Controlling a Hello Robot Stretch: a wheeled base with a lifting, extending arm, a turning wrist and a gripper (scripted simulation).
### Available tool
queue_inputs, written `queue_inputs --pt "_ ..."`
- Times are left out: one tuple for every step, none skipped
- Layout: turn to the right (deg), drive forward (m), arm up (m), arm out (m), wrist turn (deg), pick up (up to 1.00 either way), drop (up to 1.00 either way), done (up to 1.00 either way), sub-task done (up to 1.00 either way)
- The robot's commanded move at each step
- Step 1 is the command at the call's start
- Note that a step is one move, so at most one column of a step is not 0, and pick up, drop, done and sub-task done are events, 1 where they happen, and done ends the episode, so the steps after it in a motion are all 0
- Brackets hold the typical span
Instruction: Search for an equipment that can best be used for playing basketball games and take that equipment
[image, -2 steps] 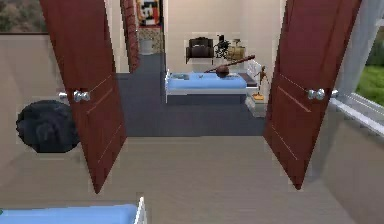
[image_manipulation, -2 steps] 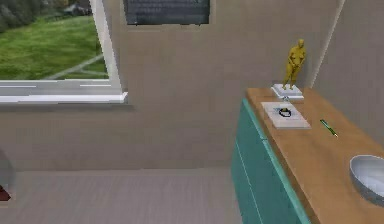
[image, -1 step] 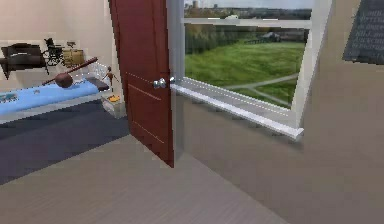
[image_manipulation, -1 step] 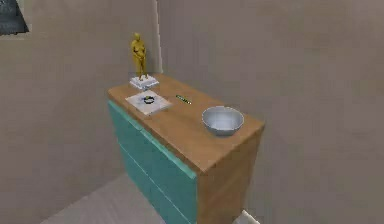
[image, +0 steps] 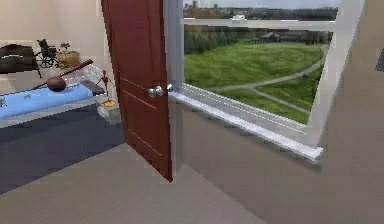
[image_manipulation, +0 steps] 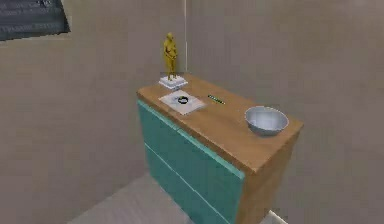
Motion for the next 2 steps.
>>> queue_inputs --pt "-42.0 0.0 0.0 0.0 0.0 0.0 0.0 0.0 0.0" --pt "0.0 1.0 0.0 0.0 0.0 0.0 0.0 0.0 0.0"
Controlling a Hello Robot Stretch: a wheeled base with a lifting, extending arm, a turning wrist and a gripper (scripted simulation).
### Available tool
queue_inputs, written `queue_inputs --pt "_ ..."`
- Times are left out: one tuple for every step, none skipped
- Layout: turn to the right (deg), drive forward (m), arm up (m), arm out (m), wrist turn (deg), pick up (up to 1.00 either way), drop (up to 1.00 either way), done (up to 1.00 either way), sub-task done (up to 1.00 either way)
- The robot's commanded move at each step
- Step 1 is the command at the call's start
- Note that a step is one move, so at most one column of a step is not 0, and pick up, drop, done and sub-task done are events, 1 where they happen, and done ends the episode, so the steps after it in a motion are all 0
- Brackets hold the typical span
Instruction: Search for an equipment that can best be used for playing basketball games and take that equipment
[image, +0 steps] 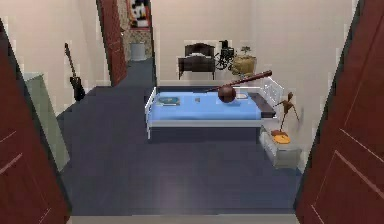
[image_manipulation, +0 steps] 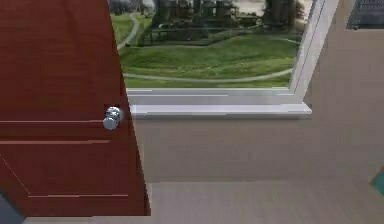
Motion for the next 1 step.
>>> queue_inputs --pt "0.0 1.0 0.0 0.0 0.0 0.0 0.0 0.0 0.0"
